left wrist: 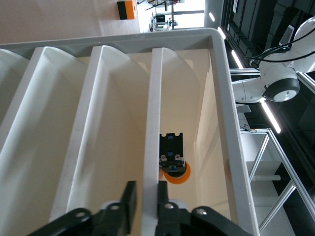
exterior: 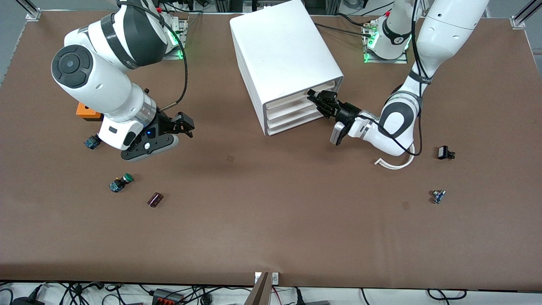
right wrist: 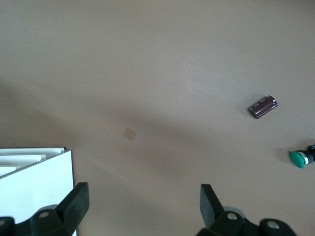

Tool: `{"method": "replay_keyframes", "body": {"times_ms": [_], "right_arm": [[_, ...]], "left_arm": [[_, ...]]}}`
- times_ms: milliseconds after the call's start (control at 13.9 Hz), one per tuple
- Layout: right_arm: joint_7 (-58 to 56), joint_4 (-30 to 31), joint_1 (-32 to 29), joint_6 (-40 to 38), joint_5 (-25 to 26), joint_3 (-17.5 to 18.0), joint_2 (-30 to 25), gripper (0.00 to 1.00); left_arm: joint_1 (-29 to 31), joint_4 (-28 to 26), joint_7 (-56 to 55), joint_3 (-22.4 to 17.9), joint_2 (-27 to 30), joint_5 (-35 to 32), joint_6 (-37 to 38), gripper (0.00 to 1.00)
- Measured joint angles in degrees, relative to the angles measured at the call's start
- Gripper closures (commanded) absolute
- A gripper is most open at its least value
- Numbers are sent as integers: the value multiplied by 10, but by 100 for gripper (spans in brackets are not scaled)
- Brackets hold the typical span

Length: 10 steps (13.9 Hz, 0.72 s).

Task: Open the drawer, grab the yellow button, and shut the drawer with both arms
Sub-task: 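Pull the drawer open with the left gripper while the right gripper approaches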

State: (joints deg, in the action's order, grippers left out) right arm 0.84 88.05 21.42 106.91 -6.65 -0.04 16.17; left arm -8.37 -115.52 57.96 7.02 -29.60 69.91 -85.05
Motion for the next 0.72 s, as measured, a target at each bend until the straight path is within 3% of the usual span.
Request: {"method": "replay_keyframes", "body": {"times_ms": [359,717], "right_arm": [[0,-17,16,3,0,1,2,0],[0,-51,32,5,0,1,23,0]], "left_arm": [[10,4,5,-2,1,-3,-3,96],[51,67,2,-7,-28,-26,-6,96]]}}
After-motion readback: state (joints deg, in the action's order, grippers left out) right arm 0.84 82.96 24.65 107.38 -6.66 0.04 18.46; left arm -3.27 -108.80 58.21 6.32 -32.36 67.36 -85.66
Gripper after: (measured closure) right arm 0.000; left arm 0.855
